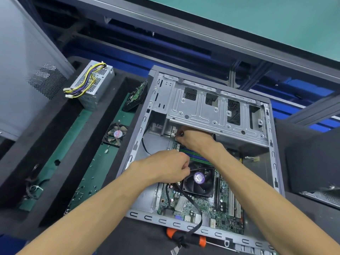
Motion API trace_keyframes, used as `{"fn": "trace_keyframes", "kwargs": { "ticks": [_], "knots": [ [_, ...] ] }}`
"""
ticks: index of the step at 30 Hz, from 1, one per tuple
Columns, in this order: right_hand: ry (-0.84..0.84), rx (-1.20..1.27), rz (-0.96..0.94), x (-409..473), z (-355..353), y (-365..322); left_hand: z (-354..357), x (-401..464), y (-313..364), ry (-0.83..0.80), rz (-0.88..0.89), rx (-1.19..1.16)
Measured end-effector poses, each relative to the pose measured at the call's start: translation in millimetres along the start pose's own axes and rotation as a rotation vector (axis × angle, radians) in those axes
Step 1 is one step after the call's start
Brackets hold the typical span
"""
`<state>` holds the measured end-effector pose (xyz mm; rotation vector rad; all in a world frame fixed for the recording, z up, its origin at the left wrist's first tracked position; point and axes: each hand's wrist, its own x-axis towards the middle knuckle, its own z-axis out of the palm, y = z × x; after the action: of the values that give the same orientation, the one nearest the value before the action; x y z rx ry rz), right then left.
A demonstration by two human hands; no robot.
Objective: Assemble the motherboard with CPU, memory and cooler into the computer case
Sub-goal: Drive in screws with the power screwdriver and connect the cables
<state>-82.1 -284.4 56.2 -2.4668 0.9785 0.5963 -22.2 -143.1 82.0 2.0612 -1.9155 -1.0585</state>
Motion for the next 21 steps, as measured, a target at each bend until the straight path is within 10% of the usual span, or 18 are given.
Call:
{"fn": "trace_keyframes", "kwargs": {
  "ticks": [21],
  "knots": [
    [0.196, 0.041, -0.144, -49, 3, 2, -11, -3, 9, 0.002, -0.022, -0.189]
  ]
}}
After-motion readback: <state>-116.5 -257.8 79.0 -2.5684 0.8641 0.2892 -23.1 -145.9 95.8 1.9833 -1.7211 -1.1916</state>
